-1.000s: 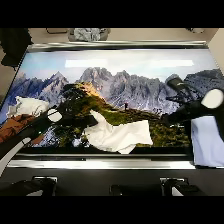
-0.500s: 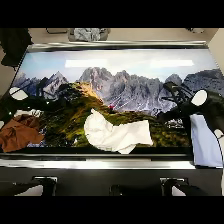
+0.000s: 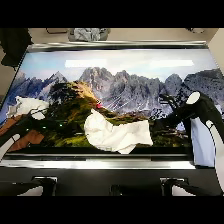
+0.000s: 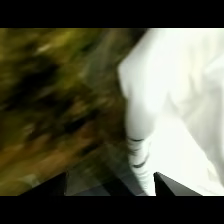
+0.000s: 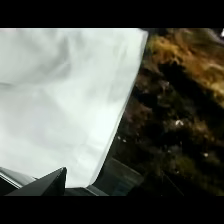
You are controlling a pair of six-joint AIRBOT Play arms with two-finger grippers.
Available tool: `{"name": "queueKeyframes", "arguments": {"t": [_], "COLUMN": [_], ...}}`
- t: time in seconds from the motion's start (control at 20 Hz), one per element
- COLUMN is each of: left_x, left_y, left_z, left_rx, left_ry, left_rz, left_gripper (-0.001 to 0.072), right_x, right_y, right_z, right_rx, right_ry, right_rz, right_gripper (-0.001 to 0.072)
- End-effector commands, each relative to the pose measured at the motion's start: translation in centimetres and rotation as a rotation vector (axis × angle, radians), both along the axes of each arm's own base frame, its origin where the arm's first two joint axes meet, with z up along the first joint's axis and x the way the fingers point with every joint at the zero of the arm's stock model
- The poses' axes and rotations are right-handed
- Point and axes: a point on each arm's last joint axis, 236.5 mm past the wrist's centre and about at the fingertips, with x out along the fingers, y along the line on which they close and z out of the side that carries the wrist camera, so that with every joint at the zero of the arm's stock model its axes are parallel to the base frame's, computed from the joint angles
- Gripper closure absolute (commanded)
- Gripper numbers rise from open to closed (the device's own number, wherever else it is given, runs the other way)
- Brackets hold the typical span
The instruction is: Fold the shirts.
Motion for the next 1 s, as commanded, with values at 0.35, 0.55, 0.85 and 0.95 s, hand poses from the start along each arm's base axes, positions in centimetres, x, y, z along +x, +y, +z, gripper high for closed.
{"name": "queueKeyframes", "arguments": {"t": [0.35, 0.55, 0.85, 0.95], "left_x": [-0.9, -0.8, -0.8, -0.7], "left_y": [-5.0, -5.0, -5.0, -5.0], "left_z": [-3.3, -3.3, -3.1, -3.1], "left_rx": [-0.026, -0.026, -0.027, -0.028], "left_ry": [0.037, 0.024, 0.017, 0.014], "left_rz": [0.004, -0.004, -0.008, -0.01], "left_gripper": [0.0607, 0.0664, 0.0664, 0.0664], "right_x": [-5.1, -4.7, -8.3, -7.9], "right_y": [4.1, 4.2, 5.4, 5.7], "right_z": [-3.8, -3.9, -6.7, -6.9], "right_rx": [0.063, 0.059, 0.091, 0.102], "right_ry": [0.121, 0.118, 0.221, 0.206], "right_rz": [0.099, 0.065, -0.039, -0.059], "right_gripper": [-0.0006, -0.0005, 0.0008, 0.0362]}}
